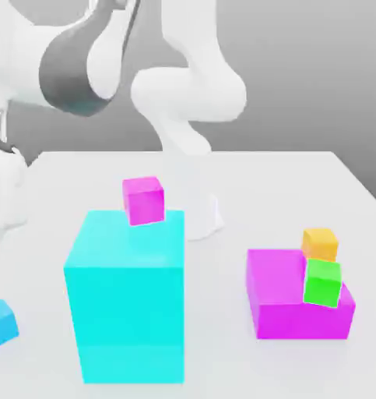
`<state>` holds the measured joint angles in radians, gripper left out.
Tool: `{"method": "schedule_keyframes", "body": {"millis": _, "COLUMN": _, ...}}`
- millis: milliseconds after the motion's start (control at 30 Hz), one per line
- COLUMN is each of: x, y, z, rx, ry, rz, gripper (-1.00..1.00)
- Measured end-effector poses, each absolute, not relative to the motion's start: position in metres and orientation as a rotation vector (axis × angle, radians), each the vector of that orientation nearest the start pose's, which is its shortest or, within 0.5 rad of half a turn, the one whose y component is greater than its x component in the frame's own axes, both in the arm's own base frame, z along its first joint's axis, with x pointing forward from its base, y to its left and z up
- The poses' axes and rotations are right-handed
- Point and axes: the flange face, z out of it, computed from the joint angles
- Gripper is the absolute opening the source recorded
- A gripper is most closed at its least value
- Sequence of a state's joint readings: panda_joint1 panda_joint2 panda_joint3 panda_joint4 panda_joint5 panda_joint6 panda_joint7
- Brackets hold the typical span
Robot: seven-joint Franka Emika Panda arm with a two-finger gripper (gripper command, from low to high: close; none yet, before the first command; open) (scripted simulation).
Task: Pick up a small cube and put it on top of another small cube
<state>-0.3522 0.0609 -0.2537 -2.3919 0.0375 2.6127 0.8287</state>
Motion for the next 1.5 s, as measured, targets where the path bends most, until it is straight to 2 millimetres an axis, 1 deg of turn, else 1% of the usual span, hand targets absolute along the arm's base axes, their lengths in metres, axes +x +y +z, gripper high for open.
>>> {"method": "schedule_keyframes", "body": {"millis": 100, "x": 0.399, "y": -0.314, "z": 0.253, "rx": -2.257, "ry": 2.166, "rz": -0.126, "gripper": 0.00}}
{"method": "schedule_keyframes", "body": {"millis": 167, "x": 0.378, "y": -0.327, "z": 0.216, "rx": -2.207, "ry": 2.231, "rz": -0.043, "gripper": 0.00}}
{"method": "schedule_keyframes", "body": {"millis": 233, "x": 0.370, "y": -0.333, "z": 0.186, "rx": -2.186, "ry": 2.255, "rz": -0.011, "gripper": 0.00}}
{"method": "schedule_keyframes", "body": {"millis": 333, "x": 0.367, "y": -0.334, "z": 0.145, "rx": -2.180, "ry": 2.262, "rz": -0.002, "gripper": 0.00}}
{"method": "schedule_keyframes", "body": {"millis": 367, "x": 0.366, "y": -0.334, "z": 0.136, "rx": -2.179, "ry": 2.263, "rz": -0.001, "gripper": -1.00}}
{"method": "schedule_keyframes", "body": {"millis": 533, "x": 0.367, "y": -0.334, "z": 0.136, "rx": -2.180, "ry": 2.263, "rz": 0.000, "gripper": -1.00}}
{"method": "schedule_keyframes", "body": {"millis": 567, "x": 0.366, "y": -0.334, "z": 0.132, "rx": -2.179, "ry": 2.263, "rz": 0.000, "gripper": -1.00}}
{"method": "schedule_keyframes", "body": {"millis": 600, "x": 0.366, "y": -0.334, "z": 0.136, "rx": -2.179, "ry": 2.263, "rz": 0.000, "gripper": -1.00}}
{"method": "schedule_keyframes", "body": {"millis": 633, "x": 0.367, "y": -0.334, "z": 0.145, "rx": -2.179, "ry": 2.263, "rz": 0.000, "gripper": -1.00}}
{"method": "schedule_keyframes", "body": {"millis": 733, "x": 0.366, "y": -0.334, "z": 0.181, "rx": -2.179, "ry": 2.263, "rz": 0.000, "gripper": -1.00}}
{"method": "schedule_keyframes", "body": {"millis": 767, "x": 0.368, "y": -0.332, "z": 0.194, "rx": -2.187, "ry": 2.255, "rz": 0.000, "gripper": -1.00}}
{"method": "schedule_keyframes", "body": {"millis": 833, "x": 0.377, "y": -0.317, "z": 0.220, "rx": -2.243, "ry": 2.201, "rz": 0.000, "gripper": -1.00}}
{"method": "schedule_keyframes", "body": {"millis": 933, "x": 0.391, "y": -0.289, "z": 0.258, "rx": -2.340, "ry": 2.101, "rz": -0.001, "gripper": -1.00}}
{"method": "schedule_keyframes", "body": {"millis": 967, "x": 0.397, "y": -0.276, "z": 0.271, "rx": -2.382, "ry": 2.056, "rz": -0.001, "gripper": -1.00}}
{"method": "schedule_keyframes", "body": {"millis": 1100, "x": 0.405, "y": -0.232, "z": 0.320, "rx": -2.504, "ry": 1.908, "rz": -0.002, "gripper": -1.00}}
{"method": "schedule_keyframes", "body": {"millis": 1300, "x": 0.396, "y": -0.172, "z": 0.386, "rx": -2.653, "ry": 1.692, "rz": -0.003, "gripper": -1.00}}
{"method": "schedule_keyframes", "body": {"millis": 1400, "x": 0.386, "y": -0.140, "z": 0.415, "rx": -2.724, "ry": 1.571, "rz": -0.002, "gripper": -1.00}}
{"method": "schedule_keyframes", "body": {"millis": 1500, "x": 0.370, "y": -0.111, "z": 0.442, "rx": -2.789, "ry": 1.447, "rz": -0.001, "gripper": -1.00}}
